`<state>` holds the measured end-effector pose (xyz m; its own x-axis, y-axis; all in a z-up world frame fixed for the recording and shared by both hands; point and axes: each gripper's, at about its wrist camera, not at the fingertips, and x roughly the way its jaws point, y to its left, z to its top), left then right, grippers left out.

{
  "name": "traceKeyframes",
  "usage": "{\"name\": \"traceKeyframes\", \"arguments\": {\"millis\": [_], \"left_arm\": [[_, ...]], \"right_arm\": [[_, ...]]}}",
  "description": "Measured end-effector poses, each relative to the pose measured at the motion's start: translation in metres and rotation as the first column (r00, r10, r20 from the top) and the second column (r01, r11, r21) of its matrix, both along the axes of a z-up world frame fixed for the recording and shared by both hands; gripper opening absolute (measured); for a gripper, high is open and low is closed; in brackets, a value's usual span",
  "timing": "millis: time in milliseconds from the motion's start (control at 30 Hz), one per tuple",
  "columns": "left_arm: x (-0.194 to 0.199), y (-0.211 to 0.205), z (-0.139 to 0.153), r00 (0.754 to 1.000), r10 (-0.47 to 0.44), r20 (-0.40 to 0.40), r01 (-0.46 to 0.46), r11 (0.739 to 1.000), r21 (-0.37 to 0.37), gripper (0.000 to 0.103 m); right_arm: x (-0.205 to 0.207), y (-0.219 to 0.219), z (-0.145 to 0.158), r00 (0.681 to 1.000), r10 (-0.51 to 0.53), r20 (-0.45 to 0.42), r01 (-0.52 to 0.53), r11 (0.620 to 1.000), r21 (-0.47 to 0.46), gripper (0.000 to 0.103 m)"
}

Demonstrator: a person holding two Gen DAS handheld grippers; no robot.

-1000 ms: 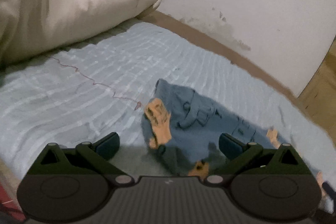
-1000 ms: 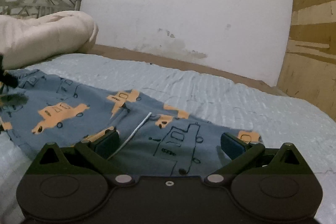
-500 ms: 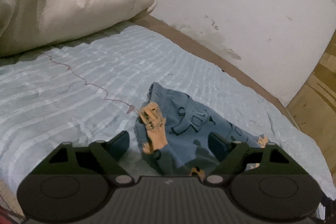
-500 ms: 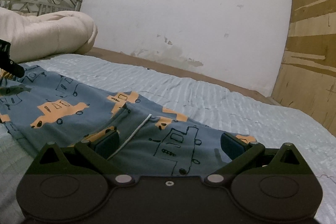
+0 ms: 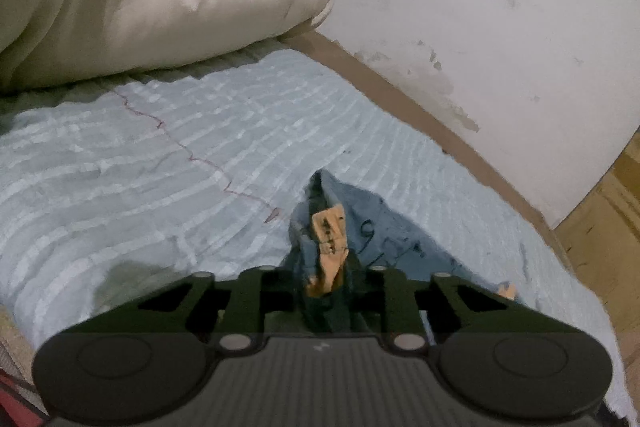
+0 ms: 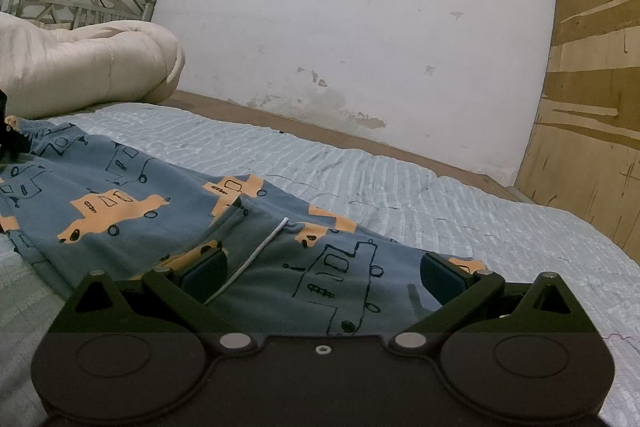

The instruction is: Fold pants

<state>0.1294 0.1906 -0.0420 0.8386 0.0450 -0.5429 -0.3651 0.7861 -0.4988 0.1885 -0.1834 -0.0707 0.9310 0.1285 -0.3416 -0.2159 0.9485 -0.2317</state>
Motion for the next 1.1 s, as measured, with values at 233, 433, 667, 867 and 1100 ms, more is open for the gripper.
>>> {"name": "traceKeyframes", "arguments": {"millis": [233, 433, 667, 867, 1100], "left_arm": [[0.000, -0.015, 0.025, 0.997, -0.029, 0.070, 0.025, 0.998, 0.058, 0.015], [0.003, -0.041, 0.055, 0.985, -0.115, 0.131, 0.101, 0.989, 0.110, 0.015], [0.009, -0.089, 0.089, 0.947, -0.258, 0.192, 0.222, 0.956, 0.190, 0.015], [0.013, -0.142, 0.113, 0.894, -0.395, 0.211, 0.339, 0.904, 0.260, 0.015], [0.024, -0.208, 0.127, 0.821, -0.536, 0.196, 0.473, 0.831, 0.292, 0.015]], "right_arm": [[0.000, 0.000, 0.000, 1.000, -0.001, 0.001, 0.001, 1.000, 0.000, 0.102], [0.000, 0.000, 0.000, 1.000, -0.001, 0.002, 0.001, 1.000, 0.002, 0.102], [-0.008, -0.002, 0.009, 0.998, 0.010, 0.056, -0.012, 1.000, 0.019, 0.102], [-0.021, -0.027, 0.031, 0.994, -0.012, 0.112, 0.006, 0.999, 0.051, 0.102], [-0.032, -0.077, 0.041, 0.987, -0.130, 0.091, 0.122, 0.988, 0.090, 0.102]]}}
